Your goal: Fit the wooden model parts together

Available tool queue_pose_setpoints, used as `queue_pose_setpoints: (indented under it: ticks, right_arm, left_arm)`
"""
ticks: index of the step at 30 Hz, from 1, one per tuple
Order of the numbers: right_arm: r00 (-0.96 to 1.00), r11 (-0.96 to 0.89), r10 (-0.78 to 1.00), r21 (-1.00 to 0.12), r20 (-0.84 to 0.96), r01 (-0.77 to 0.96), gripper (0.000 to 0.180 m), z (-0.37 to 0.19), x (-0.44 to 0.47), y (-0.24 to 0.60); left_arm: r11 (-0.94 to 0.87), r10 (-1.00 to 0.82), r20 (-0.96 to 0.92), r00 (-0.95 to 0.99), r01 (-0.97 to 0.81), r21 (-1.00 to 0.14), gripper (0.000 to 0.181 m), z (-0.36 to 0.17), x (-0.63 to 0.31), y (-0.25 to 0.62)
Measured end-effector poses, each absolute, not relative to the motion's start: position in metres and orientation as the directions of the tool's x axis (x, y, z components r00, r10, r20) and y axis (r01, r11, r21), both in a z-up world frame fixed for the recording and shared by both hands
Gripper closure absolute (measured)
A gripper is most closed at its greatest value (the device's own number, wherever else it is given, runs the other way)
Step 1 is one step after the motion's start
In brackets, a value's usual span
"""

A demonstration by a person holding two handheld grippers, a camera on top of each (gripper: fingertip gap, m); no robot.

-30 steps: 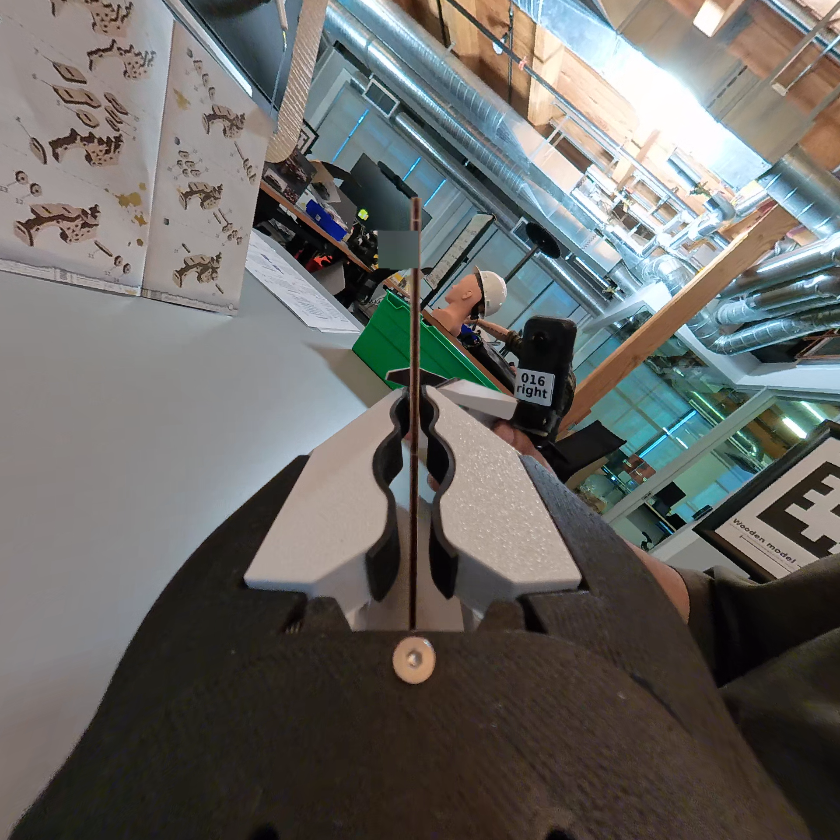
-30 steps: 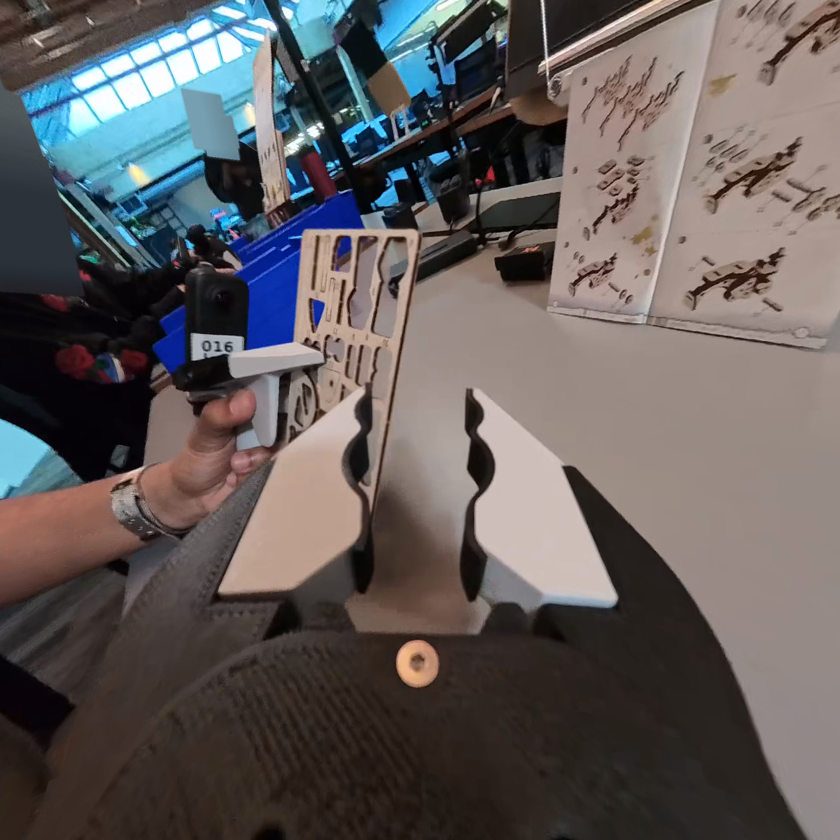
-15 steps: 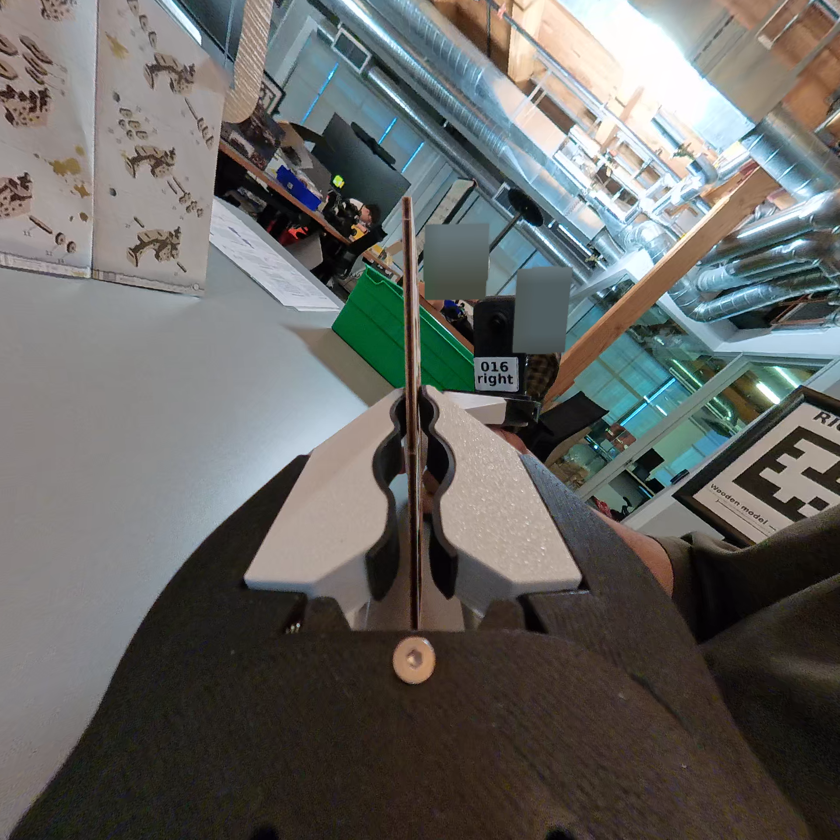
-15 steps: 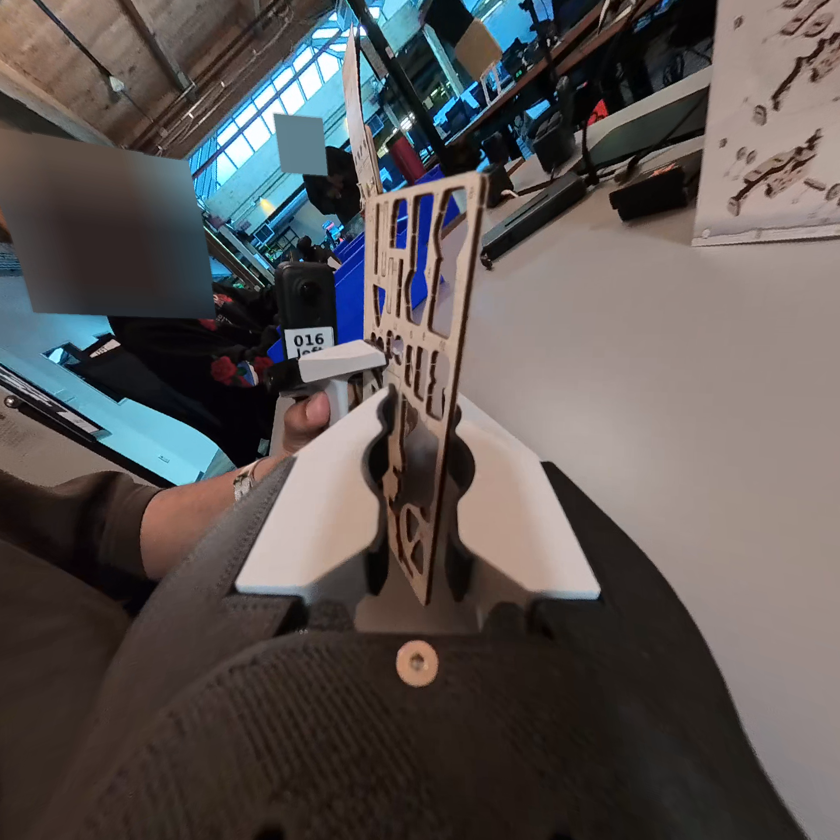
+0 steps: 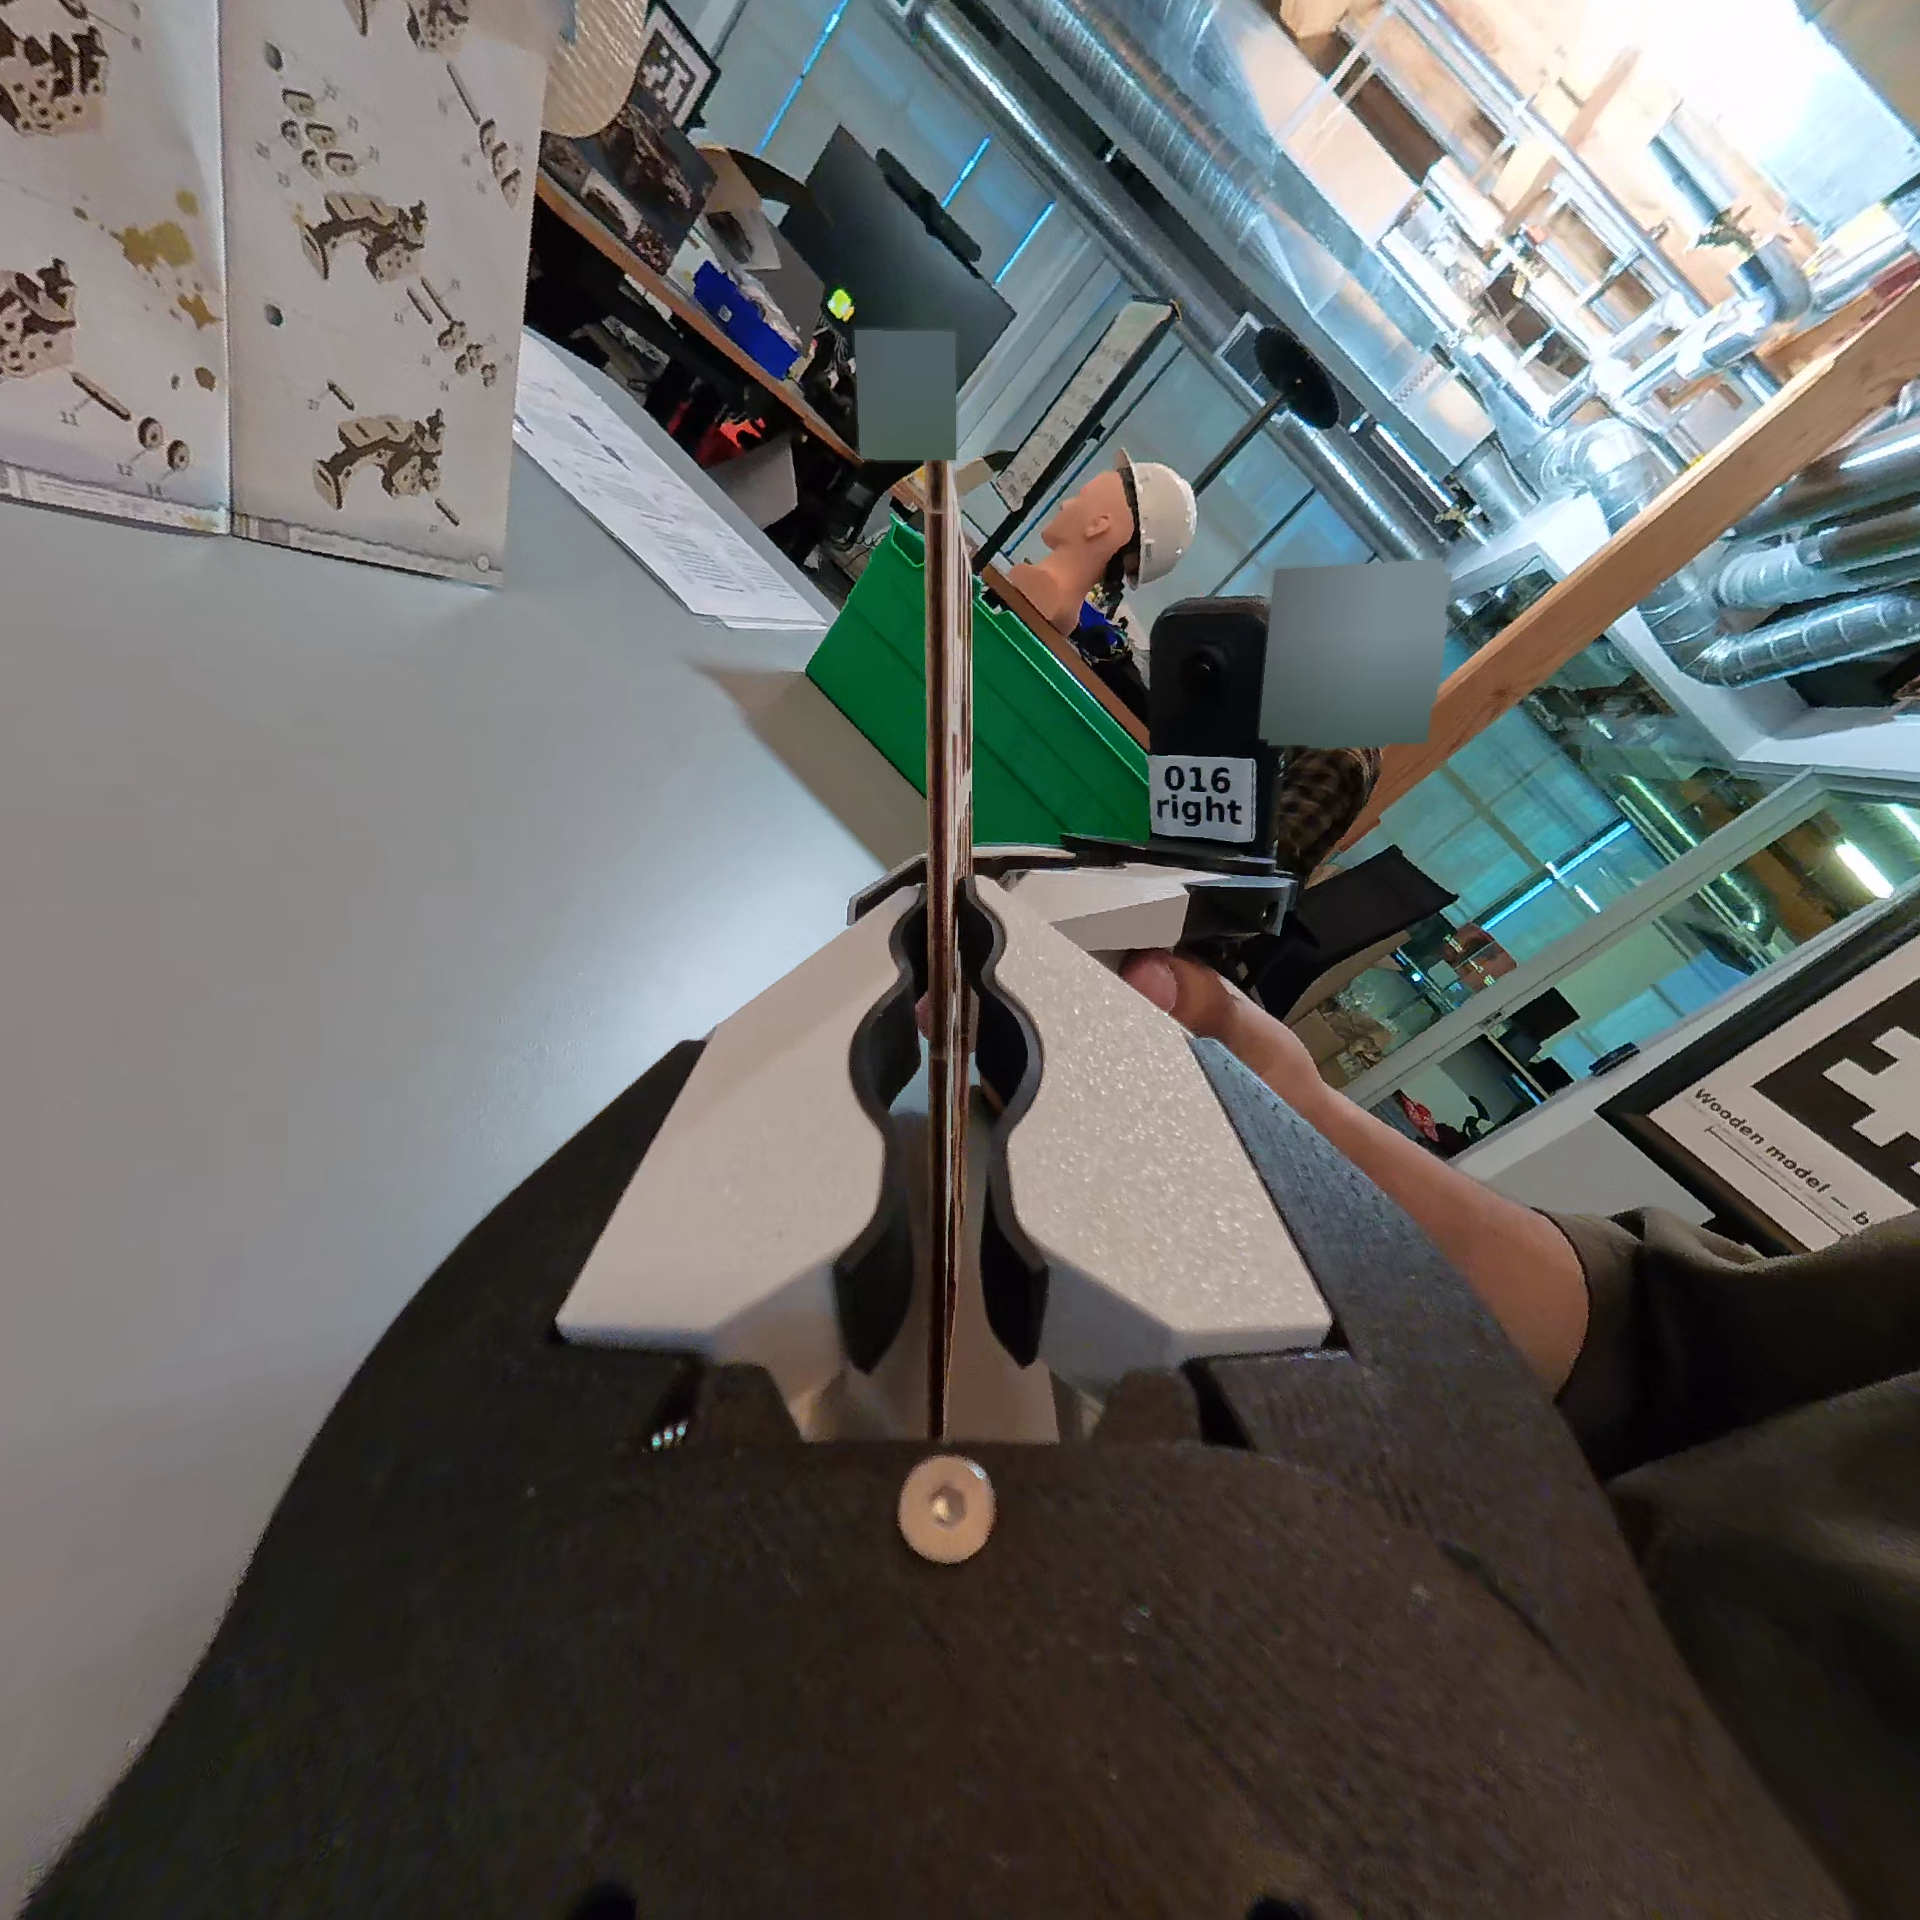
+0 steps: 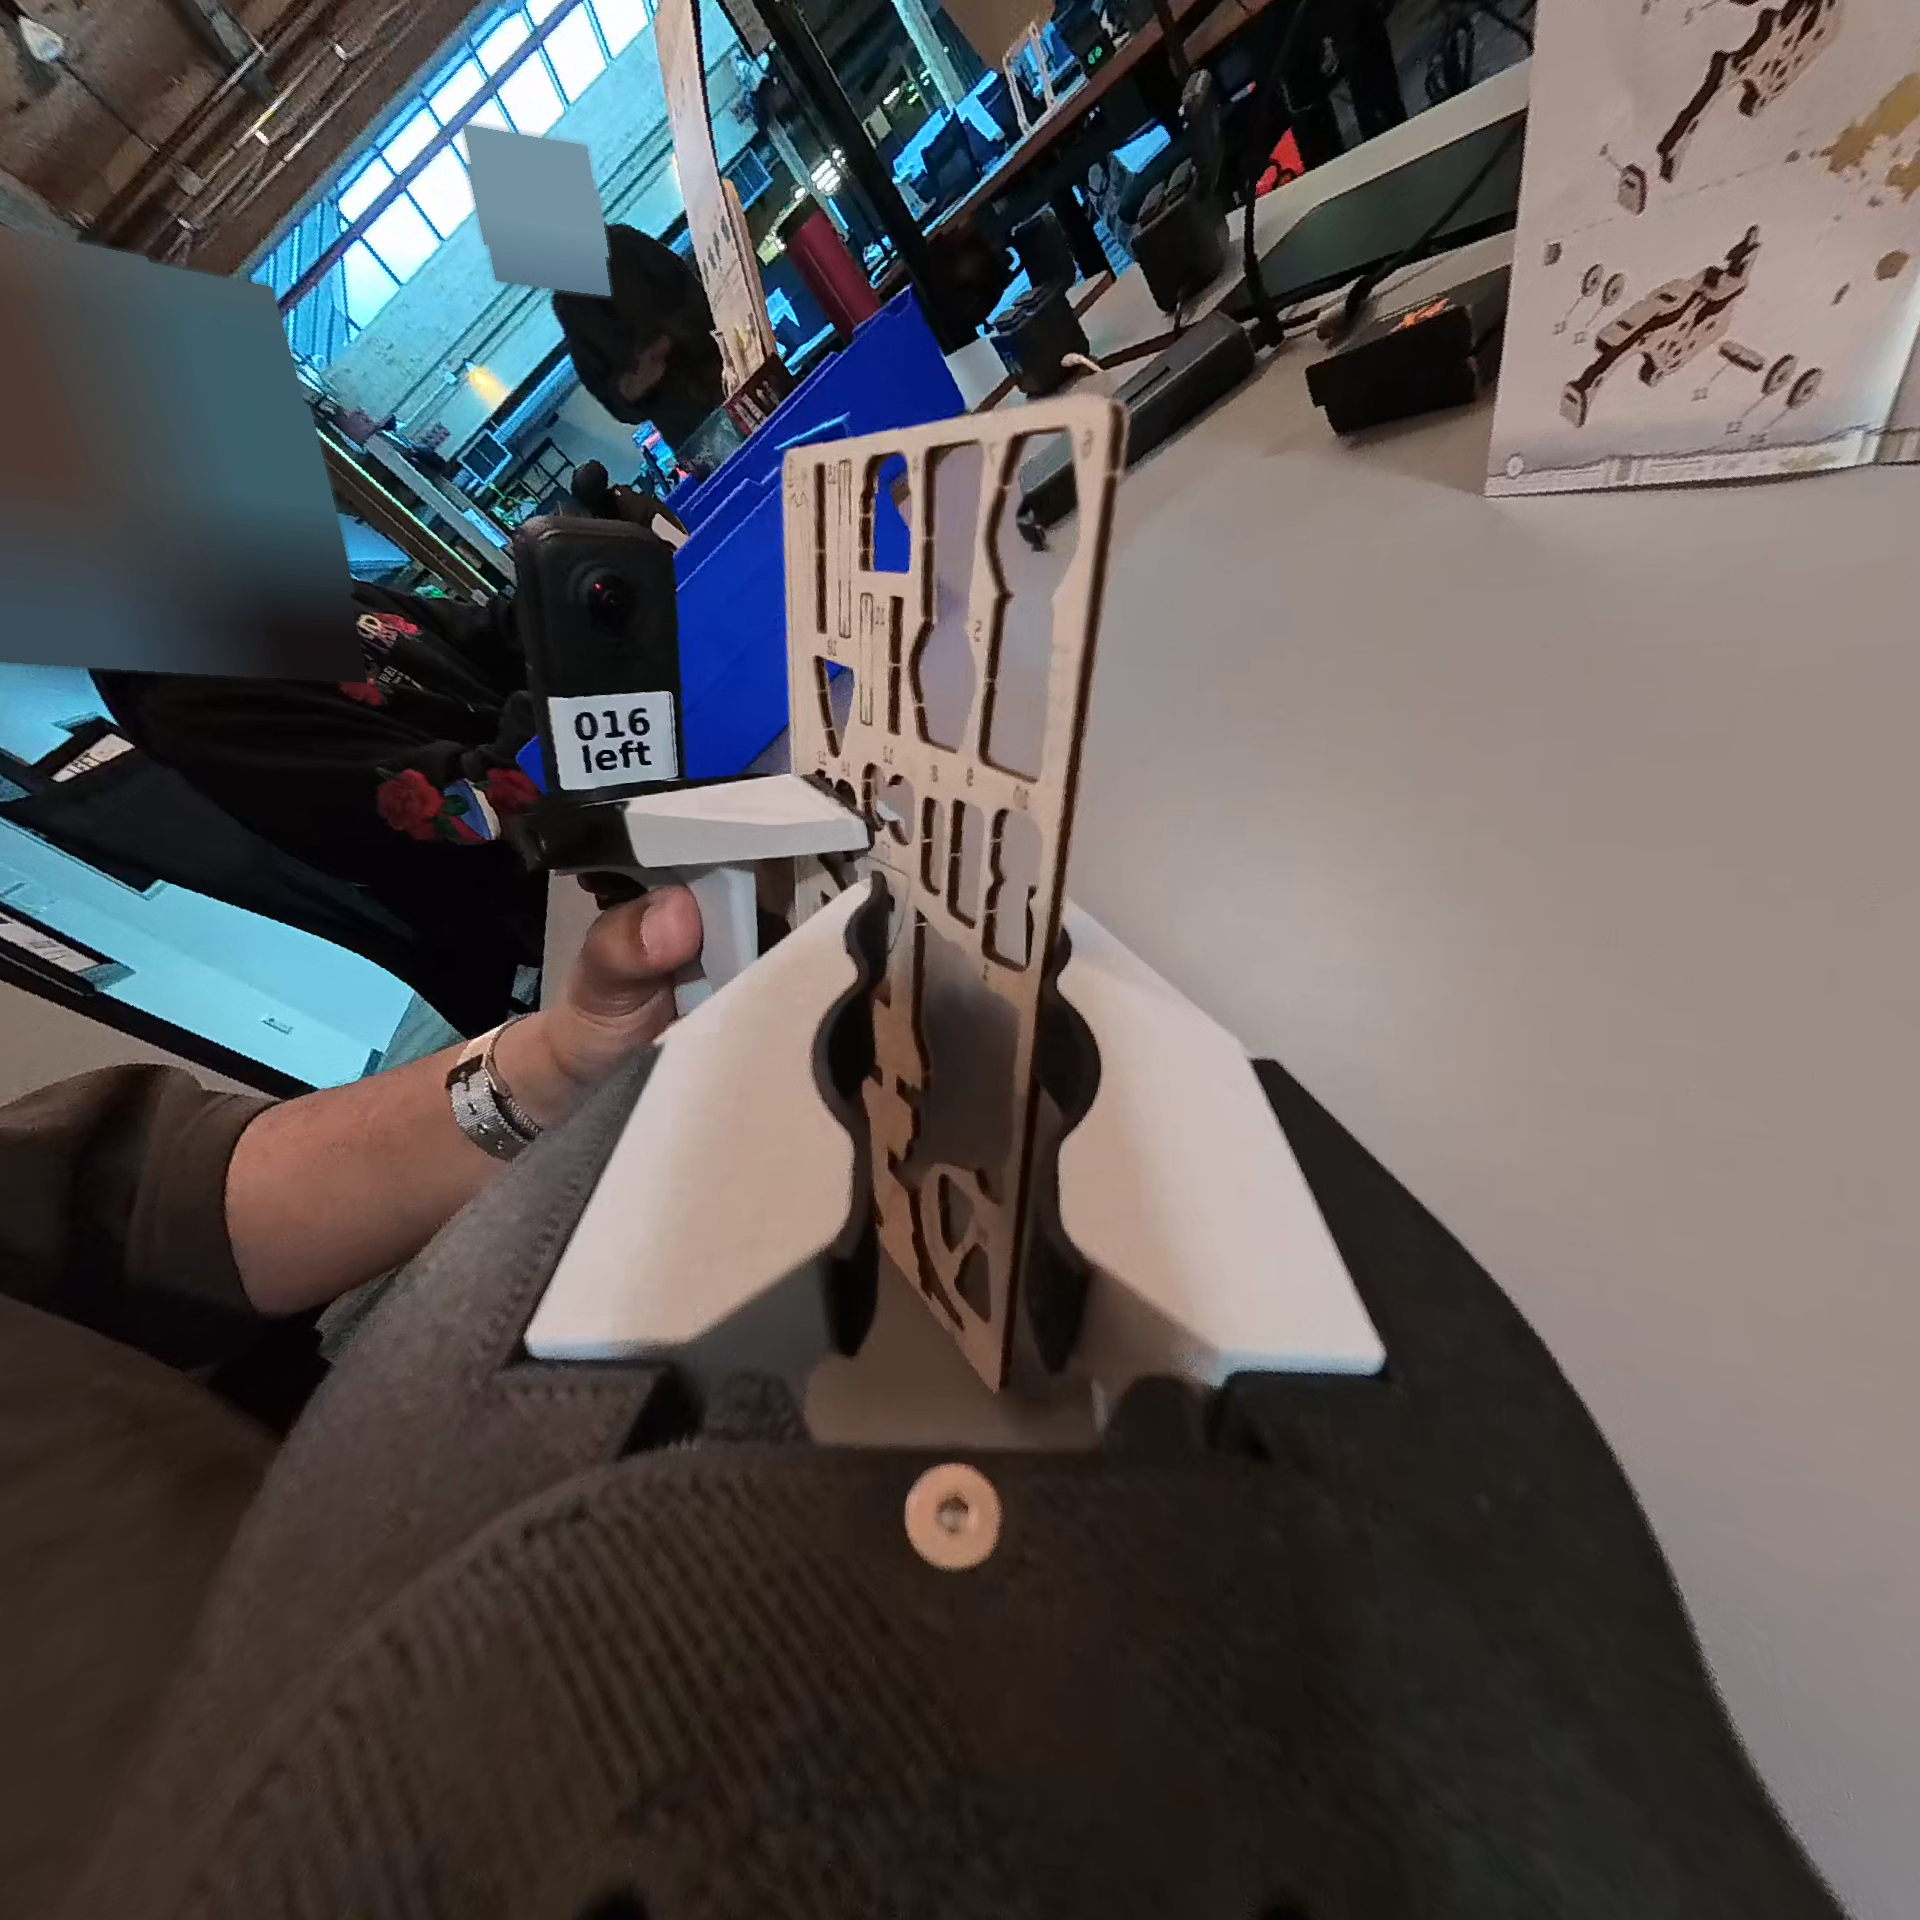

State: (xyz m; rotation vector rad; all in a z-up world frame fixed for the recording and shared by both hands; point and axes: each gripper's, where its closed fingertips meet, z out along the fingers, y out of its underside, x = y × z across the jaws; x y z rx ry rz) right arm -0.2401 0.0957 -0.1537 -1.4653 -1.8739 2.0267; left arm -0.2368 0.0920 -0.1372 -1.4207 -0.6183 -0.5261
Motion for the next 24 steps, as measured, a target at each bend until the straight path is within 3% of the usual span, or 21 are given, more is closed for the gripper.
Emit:
queue_pose_setpoints:
  ticks: [24]
  right_arm:
    - [-0.523,-0.279,0.607,-0.777,-0.598,0.564,0.154,-0.1591,-0.2422,0.0977]
  left_arm:
    - [0.068,0.040,0.681,0.731,0.678,-0.732,0.181,-0.1402,-0.2361,0.0941]
